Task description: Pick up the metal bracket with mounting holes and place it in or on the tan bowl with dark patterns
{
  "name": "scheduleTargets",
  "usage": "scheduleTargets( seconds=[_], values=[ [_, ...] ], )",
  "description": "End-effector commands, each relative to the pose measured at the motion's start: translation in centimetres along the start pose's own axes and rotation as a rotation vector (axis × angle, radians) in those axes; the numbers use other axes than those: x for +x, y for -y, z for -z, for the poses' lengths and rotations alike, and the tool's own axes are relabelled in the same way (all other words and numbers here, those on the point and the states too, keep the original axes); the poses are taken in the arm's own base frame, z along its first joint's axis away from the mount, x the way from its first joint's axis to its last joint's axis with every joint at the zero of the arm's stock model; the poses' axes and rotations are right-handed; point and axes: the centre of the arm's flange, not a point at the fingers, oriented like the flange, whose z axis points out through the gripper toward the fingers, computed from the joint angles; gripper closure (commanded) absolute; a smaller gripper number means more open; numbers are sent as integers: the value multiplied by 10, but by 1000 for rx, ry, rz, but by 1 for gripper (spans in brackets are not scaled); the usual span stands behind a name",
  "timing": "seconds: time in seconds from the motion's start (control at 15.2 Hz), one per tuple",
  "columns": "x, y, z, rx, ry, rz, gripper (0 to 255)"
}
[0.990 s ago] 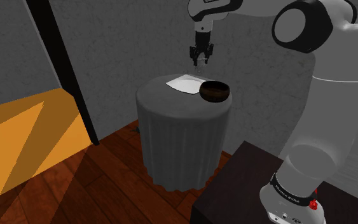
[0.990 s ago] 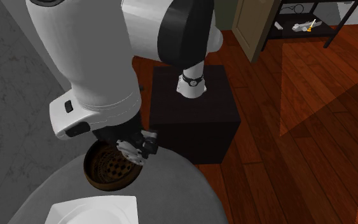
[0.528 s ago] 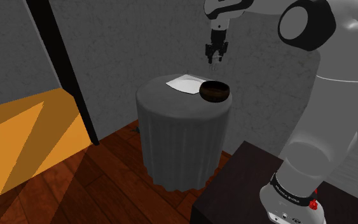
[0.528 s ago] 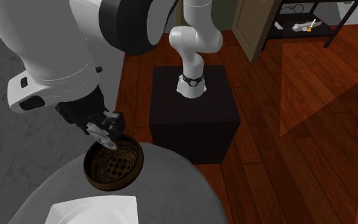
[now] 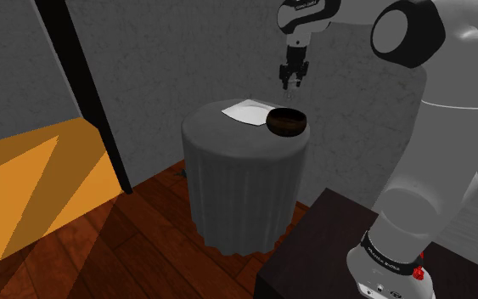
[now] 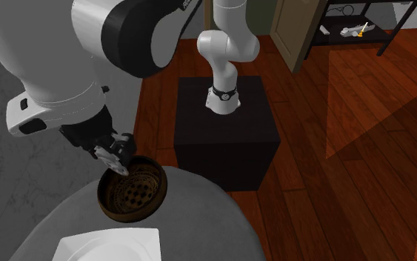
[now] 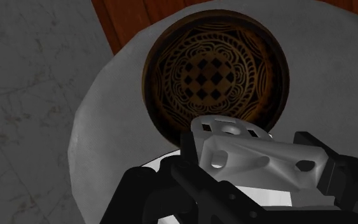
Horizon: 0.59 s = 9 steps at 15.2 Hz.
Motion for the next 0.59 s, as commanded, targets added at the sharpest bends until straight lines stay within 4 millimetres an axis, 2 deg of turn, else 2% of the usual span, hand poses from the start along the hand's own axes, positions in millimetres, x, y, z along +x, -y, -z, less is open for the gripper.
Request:
scheduleTargets(
  seconds=[0.0,0.53],
  values=[
    [0,0,-11,0,0,0,255],
    [0,2,-53,0,0,0,255]
  ],
)
